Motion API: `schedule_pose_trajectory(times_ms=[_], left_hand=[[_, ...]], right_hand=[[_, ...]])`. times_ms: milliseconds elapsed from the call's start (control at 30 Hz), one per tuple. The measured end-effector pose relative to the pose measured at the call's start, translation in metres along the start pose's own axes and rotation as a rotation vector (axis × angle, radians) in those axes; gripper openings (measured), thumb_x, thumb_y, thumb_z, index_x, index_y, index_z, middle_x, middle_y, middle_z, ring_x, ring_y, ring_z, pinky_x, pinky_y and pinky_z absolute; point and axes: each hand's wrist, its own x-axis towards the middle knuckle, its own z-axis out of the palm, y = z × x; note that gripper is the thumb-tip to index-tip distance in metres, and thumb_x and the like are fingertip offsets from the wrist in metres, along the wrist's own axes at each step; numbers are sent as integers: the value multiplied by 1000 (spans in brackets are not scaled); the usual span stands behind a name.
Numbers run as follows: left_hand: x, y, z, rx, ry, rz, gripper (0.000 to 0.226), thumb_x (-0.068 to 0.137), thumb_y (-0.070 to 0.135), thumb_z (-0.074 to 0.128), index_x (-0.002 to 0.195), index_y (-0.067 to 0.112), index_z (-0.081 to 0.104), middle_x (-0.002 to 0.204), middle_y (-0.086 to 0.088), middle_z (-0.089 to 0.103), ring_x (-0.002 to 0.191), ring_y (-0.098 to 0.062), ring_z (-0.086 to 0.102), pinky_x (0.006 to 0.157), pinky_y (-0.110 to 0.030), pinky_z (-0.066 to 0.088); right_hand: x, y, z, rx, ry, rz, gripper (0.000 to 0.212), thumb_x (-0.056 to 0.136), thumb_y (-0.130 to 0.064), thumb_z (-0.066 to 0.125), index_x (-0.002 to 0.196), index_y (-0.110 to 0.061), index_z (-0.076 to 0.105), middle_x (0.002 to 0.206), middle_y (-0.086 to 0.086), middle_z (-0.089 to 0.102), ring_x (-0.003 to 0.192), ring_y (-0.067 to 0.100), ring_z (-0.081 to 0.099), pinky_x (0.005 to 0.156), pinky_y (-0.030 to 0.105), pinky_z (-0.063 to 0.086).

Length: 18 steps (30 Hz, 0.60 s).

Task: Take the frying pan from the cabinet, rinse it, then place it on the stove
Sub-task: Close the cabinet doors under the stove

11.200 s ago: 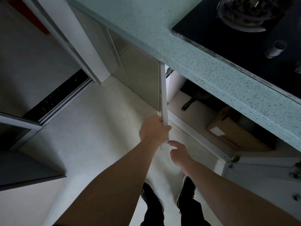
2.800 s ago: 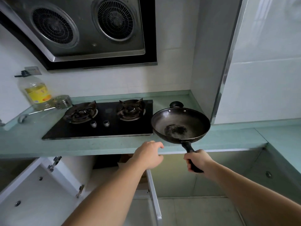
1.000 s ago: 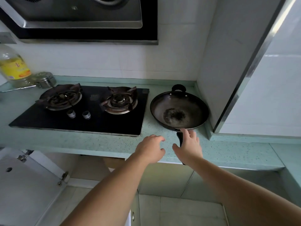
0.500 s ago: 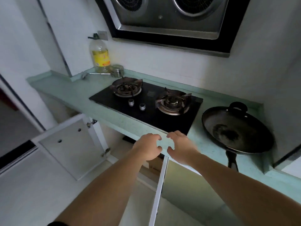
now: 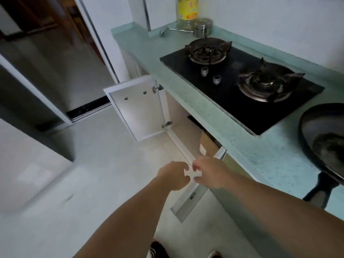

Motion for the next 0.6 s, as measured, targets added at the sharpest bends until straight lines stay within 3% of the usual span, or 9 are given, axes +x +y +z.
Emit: schedule_pose_trajectory(times_ms=[133,333,600], left_hand=[[-3,-12,20,97,-105,-56,51,86,44,62,132,23,52,132,3,56,122,-19,51,95,-31,44],[-8,-26,43,149,-214,-158,54,81,47,68,127,23,55,117,0,63,107,-20,60,76,-28,43],[-8,-48,43,125,-141,-203,50,82,50,65,124,24,56,120,2,61,110,-21,58,88,-31,45]], right_hand=[[10,-5,20,-201,-125,-136,42,82,-44,67,118,-23,61,119,-3,58,114,17,48,100,36,41],[25,-5,45,-301,-146,-196,35,87,-35,65,119,-22,60,120,-1,57,111,18,46,102,37,39],[52,-14,51,-287,-165,-237,36,84,-32,68,117,-21,61,120,0,58,111,19,47,101,36,38]])
